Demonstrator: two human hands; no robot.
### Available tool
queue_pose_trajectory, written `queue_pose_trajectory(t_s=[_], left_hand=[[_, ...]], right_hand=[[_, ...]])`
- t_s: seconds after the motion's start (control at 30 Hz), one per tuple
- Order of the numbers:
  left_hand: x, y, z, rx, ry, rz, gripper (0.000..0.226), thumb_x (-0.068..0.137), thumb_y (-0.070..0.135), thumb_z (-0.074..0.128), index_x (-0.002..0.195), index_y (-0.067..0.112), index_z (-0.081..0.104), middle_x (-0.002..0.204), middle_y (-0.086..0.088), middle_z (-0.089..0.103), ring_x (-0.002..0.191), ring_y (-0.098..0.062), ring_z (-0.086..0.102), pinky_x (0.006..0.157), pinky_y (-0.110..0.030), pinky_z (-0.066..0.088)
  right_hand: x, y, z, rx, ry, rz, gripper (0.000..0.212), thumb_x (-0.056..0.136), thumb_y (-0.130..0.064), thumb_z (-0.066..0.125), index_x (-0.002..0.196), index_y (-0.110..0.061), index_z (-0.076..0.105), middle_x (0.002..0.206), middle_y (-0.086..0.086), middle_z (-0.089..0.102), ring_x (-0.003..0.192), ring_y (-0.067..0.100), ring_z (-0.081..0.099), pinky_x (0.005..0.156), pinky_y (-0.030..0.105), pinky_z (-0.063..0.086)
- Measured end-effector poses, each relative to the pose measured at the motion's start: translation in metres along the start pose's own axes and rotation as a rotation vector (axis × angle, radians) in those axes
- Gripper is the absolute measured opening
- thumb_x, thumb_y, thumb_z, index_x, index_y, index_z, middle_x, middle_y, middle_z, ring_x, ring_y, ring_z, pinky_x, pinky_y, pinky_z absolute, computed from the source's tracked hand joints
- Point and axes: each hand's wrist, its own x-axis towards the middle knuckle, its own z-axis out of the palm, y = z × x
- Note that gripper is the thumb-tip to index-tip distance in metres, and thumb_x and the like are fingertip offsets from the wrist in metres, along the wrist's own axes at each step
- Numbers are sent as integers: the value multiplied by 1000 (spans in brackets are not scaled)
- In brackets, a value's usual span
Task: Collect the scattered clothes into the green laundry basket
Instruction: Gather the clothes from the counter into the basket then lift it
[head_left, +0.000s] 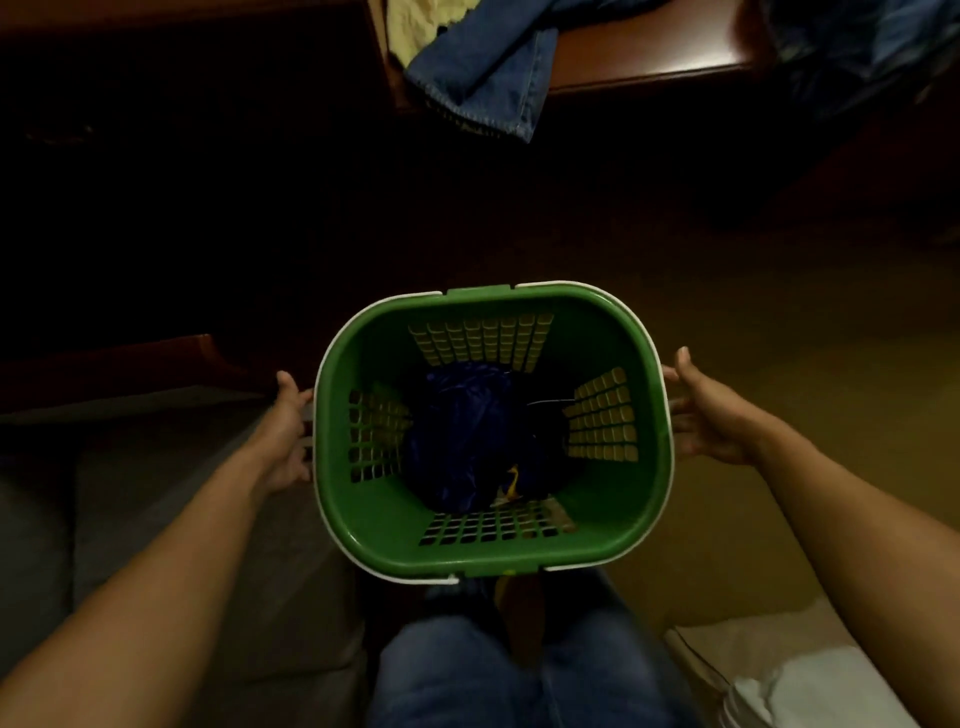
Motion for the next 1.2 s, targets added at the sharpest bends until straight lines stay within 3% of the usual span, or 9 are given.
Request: queue_pose_trajectory(t_s=[0.07, 0.17, 0.27, 0.37, 0.47, 0.6, 0.77, 1.07, 1.2], left_hand=[[-32, 16, 5, 23, -47, 15, 79, 89, 83, 19, 153, 39, 34, 141, -11, 51, 118, -34, 55, 79, -53, 51], [-64, 31, 18, 40, -95, 24, 80, 87, 85, 22, 153, 42, 35, 153, -15, 42, 129, -39, 50, 87, -60, 50], [-91, 42, 48, 30, -158, 52, 74, 90, 83, 21, 147, 42, 44, 146, -16, 48, 125, -41, 53, 94, -62, 47], [-110, 49, 88, 36, -231, 71, 63, 92, 80, 21, 126, 42, 58, 135, -17, 58, 122, -41, 54, 100, -65, 43], [-125, 56, 142, 94, -272, 98, 69, 89, 83, 23, 135, 41, 54, 136, -16, 58, 125, -41, 53, 101, -68, 40], [-134, 61, 231, 119, -290, 125, 76, 88, 83, 26, 142, 37, 51, 135, -18, 60, 122, -45, 55, 93, -69, 47], [-147, 60, 351, 130, -281, 135, 77, 91, 81, 22, 146, 34, 48, 136, -22, 56, 123, -47, 54, 97, -72, 42], [-145, 65, 510, 31, -313, 87, 82, 87, 84, 28, 149, 33, 44, 136, -25, 57, 118, -51, 58, 85, -72, 51], [-122, 69, 565, 44, -296, 50, 87, 85, 87, 27, 152, 33, 39, 145, -22, 47, 126, -51, 50, 93, -75, 44]], right_hand=[[-35, -7, -24, 26, 18, -28, 60, 95, -73, 24, 137, -40, 51, 128, 24, 58, 116, 42, 60, 91, 64, 52], [-77, -12, -59, 75, 65, -70, 65, 96, -72, 25, 143, -33, 48, 125, 26, 62, 114, 43, 62, 94, 64, 50], [-115, -5, -104, 128, 113, -86, 64, 96, -71, 25, 142, -32, 49, 122, 28, 65, 112, 44, 64, 89, 60, 53], [-142, 8, -153, 185, 136, -93, 65, 93, -73, 29, 141, -32, 49, 120, 28, 67, 107, 43, 68, 84, 59, 56], [-156, 24, -209, 222, 158, -103, 69, 93, -74, 30, 142, -30, 49, 121, 27, 68, 107, 43, 69, 84, 61, 56], [-163, 40, -290, 242, 183, -129, 70, 93, -73, 31, 144, -29, 49, 123, 28, 66, 110, 44, 67, 86, 62, 55], [-165, 46, -403, 240, 209, -130, 72, 94, -74, 28, 148, -29, 45, 127, 27, 60, 114, 44, 62, 88, 63, 54], [-127, 7, -564, 210, 212, -86, 73, 93, -75, 27, 148, -29, 45, 128, 26, 59, 115, 45, 59, 92, 68, 50], [-91, -2, -612, 193, 187, -34, 72, 92, -76, 27, 150, -34, 40, 132, 26, 55, 116, 46, 58, 89, 67, 52]])
